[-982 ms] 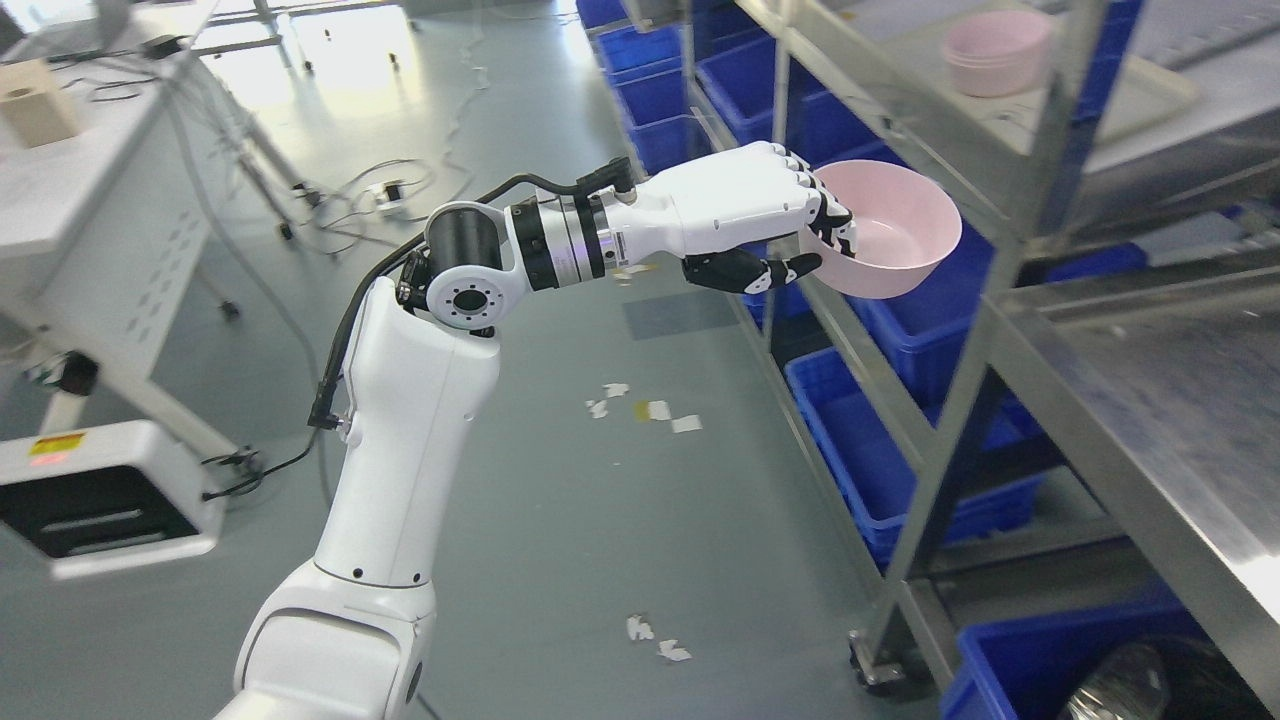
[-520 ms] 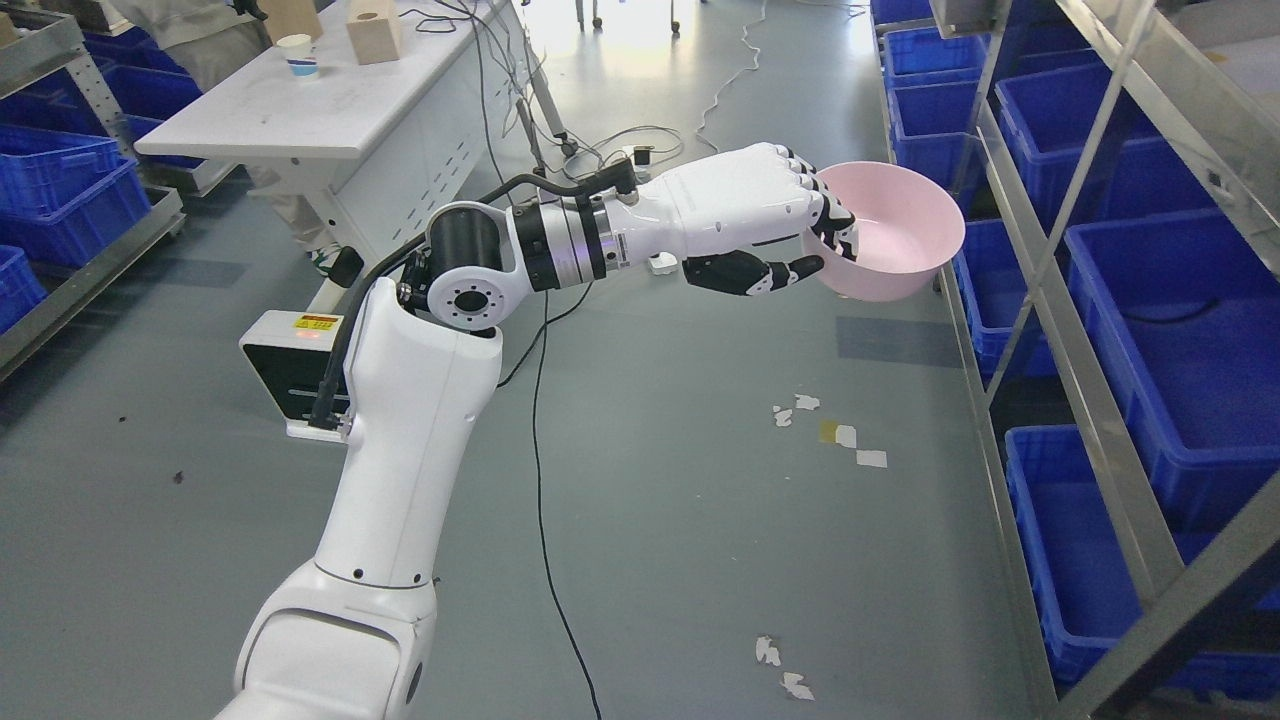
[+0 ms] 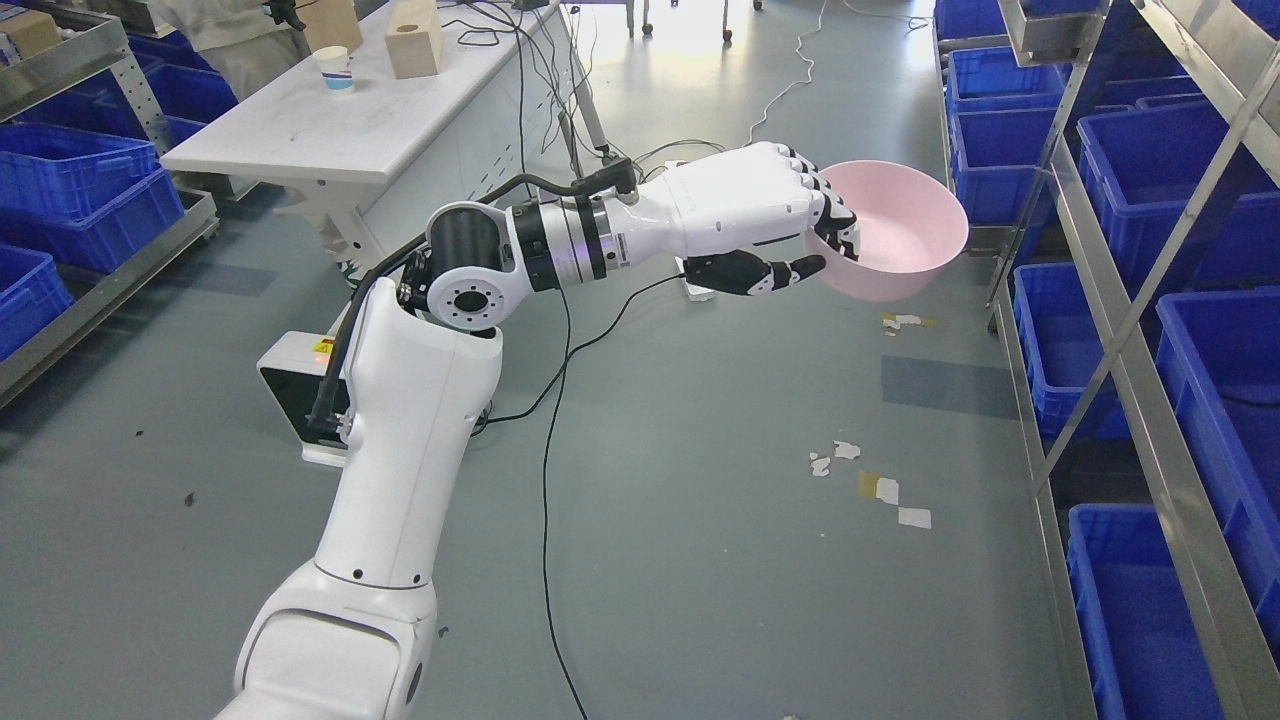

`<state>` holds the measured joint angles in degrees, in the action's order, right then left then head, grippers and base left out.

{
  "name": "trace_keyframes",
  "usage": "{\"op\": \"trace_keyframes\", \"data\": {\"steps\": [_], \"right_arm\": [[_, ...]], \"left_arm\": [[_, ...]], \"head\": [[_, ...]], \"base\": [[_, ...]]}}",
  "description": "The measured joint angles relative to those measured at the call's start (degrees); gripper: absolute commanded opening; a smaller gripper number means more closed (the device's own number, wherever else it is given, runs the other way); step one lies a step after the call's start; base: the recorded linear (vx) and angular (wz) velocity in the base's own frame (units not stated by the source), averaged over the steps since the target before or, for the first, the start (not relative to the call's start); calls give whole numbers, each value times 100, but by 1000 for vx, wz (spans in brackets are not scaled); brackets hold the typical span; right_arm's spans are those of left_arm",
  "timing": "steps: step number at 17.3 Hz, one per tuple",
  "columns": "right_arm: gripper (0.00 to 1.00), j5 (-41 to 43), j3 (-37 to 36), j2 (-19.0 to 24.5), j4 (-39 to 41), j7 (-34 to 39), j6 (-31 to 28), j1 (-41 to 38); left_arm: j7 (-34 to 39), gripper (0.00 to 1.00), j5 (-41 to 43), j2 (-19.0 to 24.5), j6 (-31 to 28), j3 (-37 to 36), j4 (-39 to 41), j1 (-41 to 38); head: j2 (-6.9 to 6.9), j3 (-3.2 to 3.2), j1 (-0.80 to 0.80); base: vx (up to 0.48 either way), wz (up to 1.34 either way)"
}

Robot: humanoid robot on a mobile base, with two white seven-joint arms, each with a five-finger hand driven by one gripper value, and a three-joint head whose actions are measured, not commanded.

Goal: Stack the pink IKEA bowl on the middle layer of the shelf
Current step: 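Hold the pink bowl raised in the left hand while driving to the shelf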

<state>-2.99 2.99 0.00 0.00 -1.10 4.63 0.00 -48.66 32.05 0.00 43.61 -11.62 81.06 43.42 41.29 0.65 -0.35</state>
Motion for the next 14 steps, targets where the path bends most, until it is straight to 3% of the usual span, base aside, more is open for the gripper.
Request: {"op": "trace_keyframes", "data": {"steps": [14], "right_arm": [[100, 0, 0, 0, 0, 0, 0, 1]], "left_arm": [[51, 0, -84, 0, -189, 51, -12, 6]], "head": [[0, 0, 0]], "base": [[377, -68]]}}
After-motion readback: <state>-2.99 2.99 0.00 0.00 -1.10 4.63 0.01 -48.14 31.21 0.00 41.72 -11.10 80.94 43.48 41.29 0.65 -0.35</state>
